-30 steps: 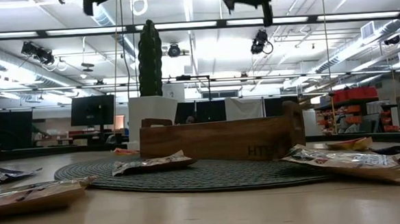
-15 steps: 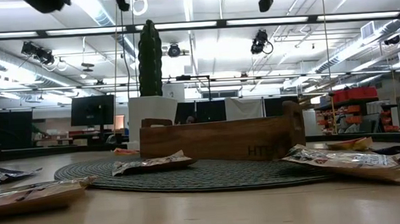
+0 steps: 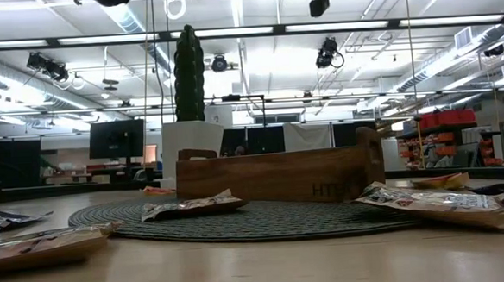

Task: Pick & Place Tea
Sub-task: Put the purple tea bag into the left section of the wooden organizer

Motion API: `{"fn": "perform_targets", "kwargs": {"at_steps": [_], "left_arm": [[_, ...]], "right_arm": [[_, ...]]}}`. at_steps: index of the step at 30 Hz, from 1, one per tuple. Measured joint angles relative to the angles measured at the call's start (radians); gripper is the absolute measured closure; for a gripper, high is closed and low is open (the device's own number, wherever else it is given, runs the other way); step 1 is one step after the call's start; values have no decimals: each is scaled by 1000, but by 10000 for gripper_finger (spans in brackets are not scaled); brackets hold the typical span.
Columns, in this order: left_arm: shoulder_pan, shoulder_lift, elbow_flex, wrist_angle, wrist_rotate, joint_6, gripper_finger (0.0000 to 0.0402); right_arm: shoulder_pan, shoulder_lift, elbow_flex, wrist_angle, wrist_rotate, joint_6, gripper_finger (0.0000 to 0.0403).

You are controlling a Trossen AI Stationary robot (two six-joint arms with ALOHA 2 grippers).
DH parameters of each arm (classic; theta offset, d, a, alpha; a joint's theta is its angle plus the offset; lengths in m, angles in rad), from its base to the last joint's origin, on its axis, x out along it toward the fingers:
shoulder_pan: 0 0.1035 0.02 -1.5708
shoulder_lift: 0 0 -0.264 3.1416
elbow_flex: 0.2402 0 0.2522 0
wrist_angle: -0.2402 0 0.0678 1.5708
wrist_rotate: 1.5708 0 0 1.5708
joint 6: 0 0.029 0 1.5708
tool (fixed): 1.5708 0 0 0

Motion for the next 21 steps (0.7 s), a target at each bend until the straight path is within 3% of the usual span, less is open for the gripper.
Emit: {"fn": "perform_targets", "kwargs": {"at_steps": [8, 11, 17, 21], "left_arm": [[6, 75, 107, -8, -55, 70, 257], [11, 75, 113, -8, -60, 71, 257], [6, 74, 113, -6, -194, 71, 257], [8, 74, 113, -6, -208, 70, 257]], "right_arm": [[2, 0, 0, 5, 3, 4, 403], [4, 0, 0, 21, 6, -1, 403], [6, -2, 0, 60, 0, -20, 403], [5, -3, 0, 59, -6, -20, 403]]}}
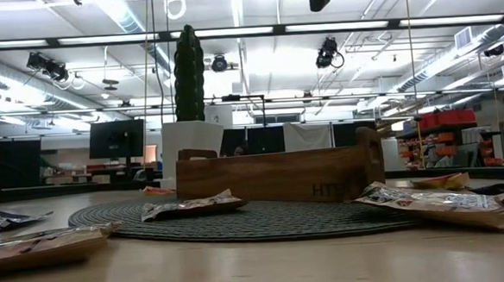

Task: Pick & Place Tea
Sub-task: Put the purple tea bag into the left section of the wooden organizer

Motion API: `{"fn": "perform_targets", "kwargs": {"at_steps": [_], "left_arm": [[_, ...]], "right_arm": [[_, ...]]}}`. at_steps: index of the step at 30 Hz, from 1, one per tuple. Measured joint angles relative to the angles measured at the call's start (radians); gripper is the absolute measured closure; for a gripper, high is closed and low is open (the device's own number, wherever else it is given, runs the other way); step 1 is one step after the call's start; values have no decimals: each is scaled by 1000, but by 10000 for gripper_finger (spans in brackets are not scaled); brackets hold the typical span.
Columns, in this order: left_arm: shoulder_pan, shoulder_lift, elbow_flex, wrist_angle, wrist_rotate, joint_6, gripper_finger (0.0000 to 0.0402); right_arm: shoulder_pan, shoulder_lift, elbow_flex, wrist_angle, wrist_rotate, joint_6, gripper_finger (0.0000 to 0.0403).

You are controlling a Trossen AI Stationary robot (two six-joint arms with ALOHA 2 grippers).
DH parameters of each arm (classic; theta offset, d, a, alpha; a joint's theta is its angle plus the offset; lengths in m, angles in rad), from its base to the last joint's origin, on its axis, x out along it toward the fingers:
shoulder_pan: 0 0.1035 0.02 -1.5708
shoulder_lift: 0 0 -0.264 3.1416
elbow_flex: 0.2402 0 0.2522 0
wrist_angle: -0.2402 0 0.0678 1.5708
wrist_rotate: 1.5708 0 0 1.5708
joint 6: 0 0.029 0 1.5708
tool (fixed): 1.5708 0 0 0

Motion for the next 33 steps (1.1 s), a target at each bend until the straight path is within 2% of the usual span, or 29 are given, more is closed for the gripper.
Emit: {"fn": "perform_targets", "kwargs": {"at_steps": [7, 16, 21, 30, 33], "left_arm": [[3, -1, 0, 1, 57, -84, 257], [10, -1, 0, 7, 69, -144, 269], [32, -2, 0, 8, 139, -261, 299], [42, -2, 0, 5, 148, -261, 390], [41, -2, 0, 3, 147, -261, 396]], "right_arm": [[0, 0, 0, 0, -7, 0, 403], [0, 0, 0, -6, -15, 0, 403], [0, 0, 0, -22, -15, -1, 403], [0, 0, 0, -31, -13, -1, 403], [0, 0, 0, -31, -13, -2, 392]]}}
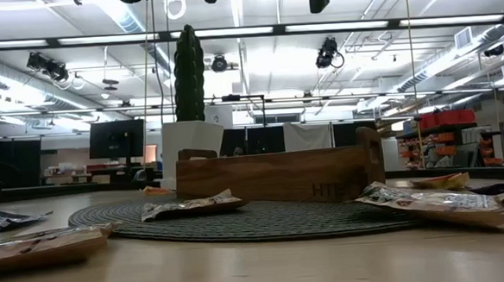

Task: Pick & Place Tea
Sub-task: Put the purple tea bag into the left section of the wooden organizer

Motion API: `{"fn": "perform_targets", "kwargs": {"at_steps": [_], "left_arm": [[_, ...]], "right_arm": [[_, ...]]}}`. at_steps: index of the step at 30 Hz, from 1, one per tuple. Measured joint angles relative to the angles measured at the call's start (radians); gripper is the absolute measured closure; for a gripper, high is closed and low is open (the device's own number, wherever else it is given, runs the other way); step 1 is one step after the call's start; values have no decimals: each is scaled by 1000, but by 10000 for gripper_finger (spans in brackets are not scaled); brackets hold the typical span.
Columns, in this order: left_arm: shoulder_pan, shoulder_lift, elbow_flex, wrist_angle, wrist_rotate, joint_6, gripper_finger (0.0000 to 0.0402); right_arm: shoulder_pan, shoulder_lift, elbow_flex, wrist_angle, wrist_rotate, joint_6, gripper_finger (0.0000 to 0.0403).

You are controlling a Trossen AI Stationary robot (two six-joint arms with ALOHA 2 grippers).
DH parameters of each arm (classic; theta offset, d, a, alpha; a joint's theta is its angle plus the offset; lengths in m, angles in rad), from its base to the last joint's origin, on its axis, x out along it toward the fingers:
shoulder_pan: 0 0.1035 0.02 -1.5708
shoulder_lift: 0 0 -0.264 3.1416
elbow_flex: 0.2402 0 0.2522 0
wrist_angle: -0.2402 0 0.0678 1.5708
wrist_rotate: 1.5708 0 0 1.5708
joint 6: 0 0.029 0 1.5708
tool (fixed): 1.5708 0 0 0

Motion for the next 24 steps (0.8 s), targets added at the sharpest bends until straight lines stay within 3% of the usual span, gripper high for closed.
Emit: {"fn": "perform_targets", "kwargs": {"at_steps": [6, 11, 16, 20, 24], "left_arm": [[0, -54, 0, -96, 26, 0, 399], [3, -176, 0, -371, 37, 0, 400], [24, -303, 10, -643, 142, 0, 400], [50, -331, 131, -984, 286, 35, 400], [56, -271, 317, -1347, 404, 184, 400]], "right_arm": [[1, -31, 0, -31, -59, -43, 331], [0, -132, 1, -170, -105, -91, 267], [0, -246, 0, -386, -135, -149, 223], [0, -325, 1, -524, -139, -168, 210], [1, -369, 0, -673, -159, -175, 214]]}}
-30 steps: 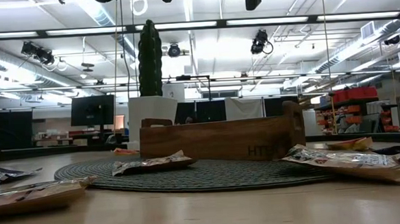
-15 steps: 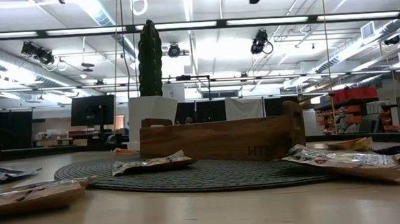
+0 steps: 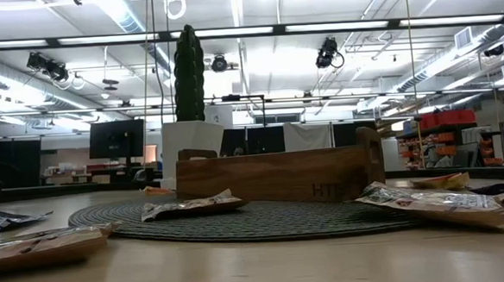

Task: Pick & Place Tea
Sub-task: Put the purple tea bag into the left section of the wooden organizer

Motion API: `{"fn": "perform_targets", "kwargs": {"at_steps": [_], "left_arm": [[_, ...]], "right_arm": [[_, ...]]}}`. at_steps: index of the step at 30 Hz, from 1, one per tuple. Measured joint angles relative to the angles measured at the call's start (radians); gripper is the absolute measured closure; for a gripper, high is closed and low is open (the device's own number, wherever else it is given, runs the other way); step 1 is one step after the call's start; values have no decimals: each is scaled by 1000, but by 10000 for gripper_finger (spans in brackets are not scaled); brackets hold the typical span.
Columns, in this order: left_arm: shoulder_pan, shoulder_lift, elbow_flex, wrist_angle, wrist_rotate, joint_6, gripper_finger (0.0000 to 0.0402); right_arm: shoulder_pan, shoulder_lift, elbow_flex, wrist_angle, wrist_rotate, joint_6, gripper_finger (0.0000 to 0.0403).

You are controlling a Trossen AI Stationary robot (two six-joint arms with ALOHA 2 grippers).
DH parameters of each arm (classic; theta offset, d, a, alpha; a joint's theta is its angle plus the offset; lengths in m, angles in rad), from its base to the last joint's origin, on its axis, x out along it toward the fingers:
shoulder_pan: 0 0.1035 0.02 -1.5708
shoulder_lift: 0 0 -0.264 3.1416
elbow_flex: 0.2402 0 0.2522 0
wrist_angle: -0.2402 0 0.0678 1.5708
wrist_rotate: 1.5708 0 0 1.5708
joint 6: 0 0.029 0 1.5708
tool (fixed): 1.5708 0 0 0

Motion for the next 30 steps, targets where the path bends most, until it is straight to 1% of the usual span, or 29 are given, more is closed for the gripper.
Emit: {"fn": "perform_targets", "kwargs": {"at_steps": [2, 5, 9, 14, 20, 23, 27, 29, 30], "left_arm": [[-1, 51, 88, -166, 21, 82, 400], [-13, 125, 181, -342, 28, 216, 400], [-30, 224, 231, -491, 29, 365, 400], [-60, 329, 234, -547, 27, 515, 400], [-80, 455, 234, -599, -9, 601, 400], [-86, 514, 234, -635, -49, 631, 400], [-96, 569, 234, -650, -117, 679, 400], [-101, 589, 234, -654, -132, 702, 400], [-104, 595, 234, -654, -133, 706, 400]], "right_arm": [[7, -15, 0, -47, 0, 0, 219], [16, -20, 0, -95, 0, -9, 226], [25, -20, 0, -124, 0, -11, 234], [29, -20, 0, -219, 2, 23, 243], [29, -20, 0, -430, 3, 98, 264], [29, -20, 0, -504, 3, 98, 294], [29, -20, 0, -544, 3, 97, 356], [29, -20, 0, -547, 4, 95, 387], [29, -20, 0, -549, 4, 95, 394]]}}
